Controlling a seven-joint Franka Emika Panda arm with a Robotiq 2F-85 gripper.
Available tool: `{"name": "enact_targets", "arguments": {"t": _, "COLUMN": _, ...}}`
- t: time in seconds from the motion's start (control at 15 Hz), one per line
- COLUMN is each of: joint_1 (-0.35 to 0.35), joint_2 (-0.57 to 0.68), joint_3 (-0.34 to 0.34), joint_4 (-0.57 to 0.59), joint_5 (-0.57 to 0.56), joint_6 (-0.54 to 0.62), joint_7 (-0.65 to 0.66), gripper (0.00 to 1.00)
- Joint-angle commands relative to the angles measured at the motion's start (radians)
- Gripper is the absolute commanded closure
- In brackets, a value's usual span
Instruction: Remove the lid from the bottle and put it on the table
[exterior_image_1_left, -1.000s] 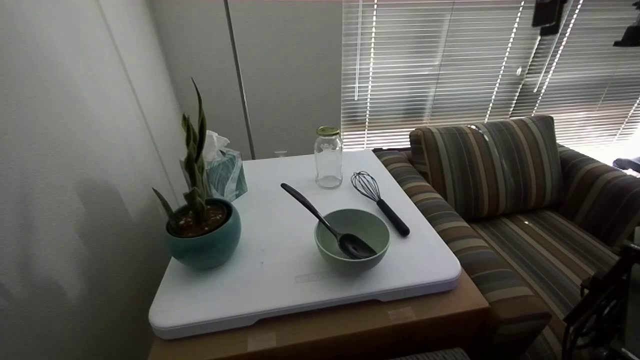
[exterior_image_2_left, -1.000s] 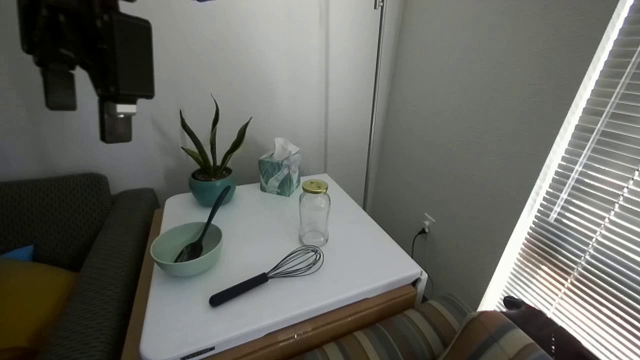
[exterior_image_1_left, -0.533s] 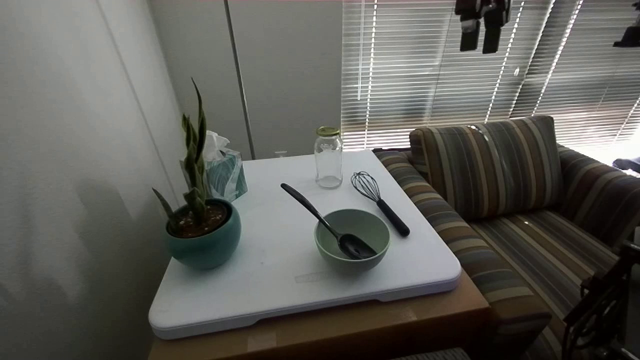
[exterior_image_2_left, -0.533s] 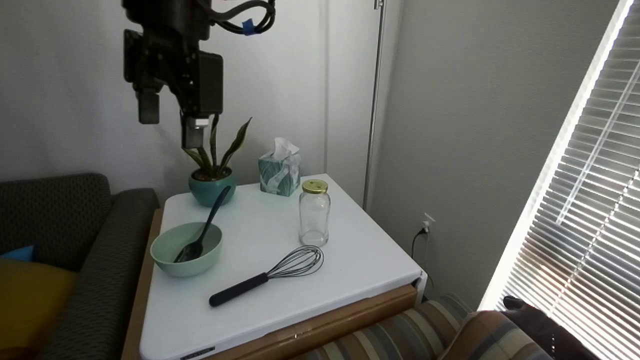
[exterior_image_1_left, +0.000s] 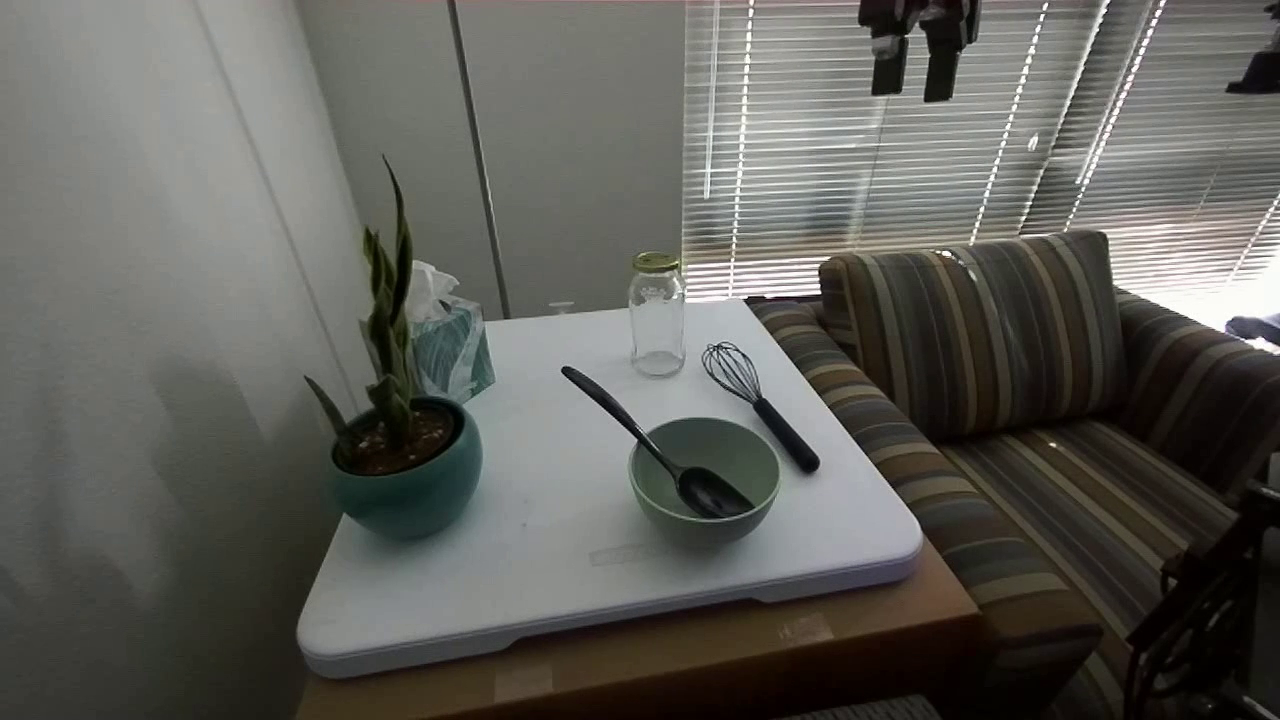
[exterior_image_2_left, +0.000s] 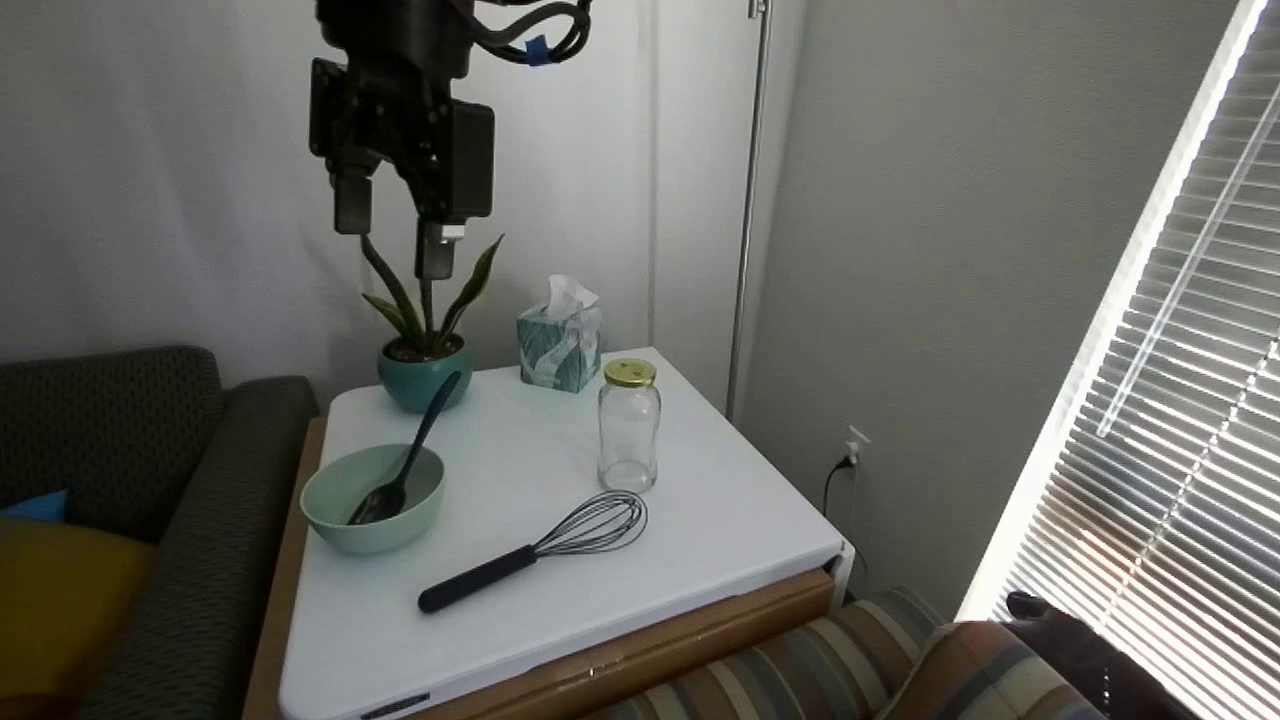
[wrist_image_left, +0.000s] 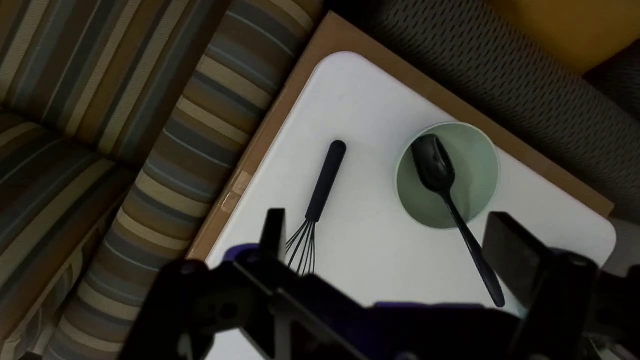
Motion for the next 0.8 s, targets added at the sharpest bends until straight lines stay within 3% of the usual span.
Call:
{"name": "enact_targets", "arguments": {"t": 0.0, "joint_1": -0.027, "joint_2": 0.0, "joint_3": 0.027, "joint_4": 0.002, "joint_5": -0.001, "joint_6": -0.002, "joint_7": 0.001, "gripper": 0.0}}
{"name": "enact_targets", "arguments": {"t": 0.4, "joint_1": -0.015, "joint_2": 0.144, "joint_3": 0.055, "joint_4": 0.209, "joint_5": -0.151, "joint_6": -0.054, "joint_7": -0.045, "gripper": 0.0}}
{"name": "enact_targets", "arguments": {"t": 0.6, "joint_1": -0.009, "joint_2": 0.247, "joint_3": 0.072, "joint_4": 0.371, "joint_5": -0.248, "joint_6": -0.114, "joint_7": -0.045, "gripper": 0.0}}
{"name": "enact_targets", "arguments": {"t": 0.73, "joint_1": -0.012, "joint_2": 0.328, "joint_3": 0.08, "joint_4": 0.491, "joint_5": -0.256, "joint_6": -0.146, "joint_7": -0.049, "gripper": 0.0}}
